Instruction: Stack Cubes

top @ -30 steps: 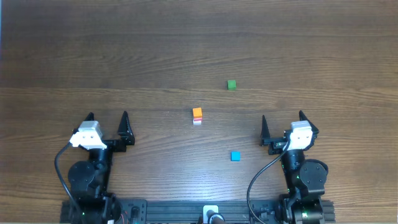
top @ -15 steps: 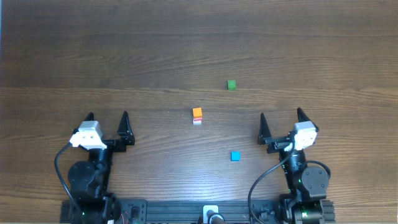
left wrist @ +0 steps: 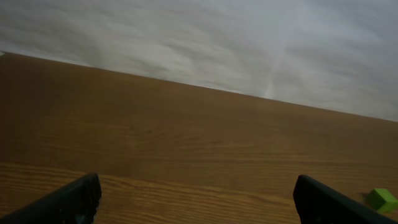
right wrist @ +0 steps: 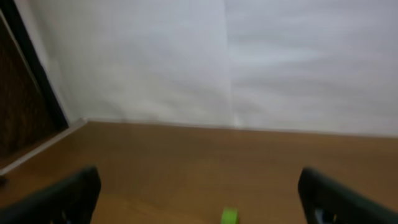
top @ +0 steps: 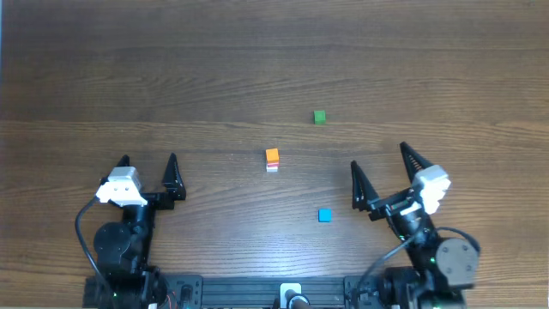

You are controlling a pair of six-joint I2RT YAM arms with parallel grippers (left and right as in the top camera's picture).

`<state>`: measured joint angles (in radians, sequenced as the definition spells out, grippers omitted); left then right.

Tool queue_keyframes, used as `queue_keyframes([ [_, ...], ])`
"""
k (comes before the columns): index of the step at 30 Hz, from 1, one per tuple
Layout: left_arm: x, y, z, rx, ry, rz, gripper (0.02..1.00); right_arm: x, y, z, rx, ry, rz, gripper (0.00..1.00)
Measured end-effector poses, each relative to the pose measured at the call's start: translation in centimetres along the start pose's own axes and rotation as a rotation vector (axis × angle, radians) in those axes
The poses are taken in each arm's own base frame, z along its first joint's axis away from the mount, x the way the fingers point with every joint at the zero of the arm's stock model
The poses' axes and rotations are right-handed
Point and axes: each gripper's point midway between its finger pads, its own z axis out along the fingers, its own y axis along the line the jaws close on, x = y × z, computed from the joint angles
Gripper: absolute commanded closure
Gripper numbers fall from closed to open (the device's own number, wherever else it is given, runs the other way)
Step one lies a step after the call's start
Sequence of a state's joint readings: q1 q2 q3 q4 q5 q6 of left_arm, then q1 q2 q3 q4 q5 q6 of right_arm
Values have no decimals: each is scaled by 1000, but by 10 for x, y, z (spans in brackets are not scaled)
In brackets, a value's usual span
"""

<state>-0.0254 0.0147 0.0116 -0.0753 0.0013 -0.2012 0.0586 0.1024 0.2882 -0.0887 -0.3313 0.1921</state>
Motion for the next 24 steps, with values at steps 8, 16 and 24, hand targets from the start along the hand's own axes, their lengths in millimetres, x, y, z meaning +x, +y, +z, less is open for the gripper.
queue_keyframes([
  [8, 0, 0, 0, 0, -1, 0, 18, -74, 11, 13, 13, 128, -2, 7],
  [16, -1, 0, 0, 1, -4, 0, 18, -25, -5, 66, 56, 572, 89, 7],
  [24, -1, 0, 0, 1, -4, 0, 18, 67, 3, 114, 126, 1023, 27, 7],
])
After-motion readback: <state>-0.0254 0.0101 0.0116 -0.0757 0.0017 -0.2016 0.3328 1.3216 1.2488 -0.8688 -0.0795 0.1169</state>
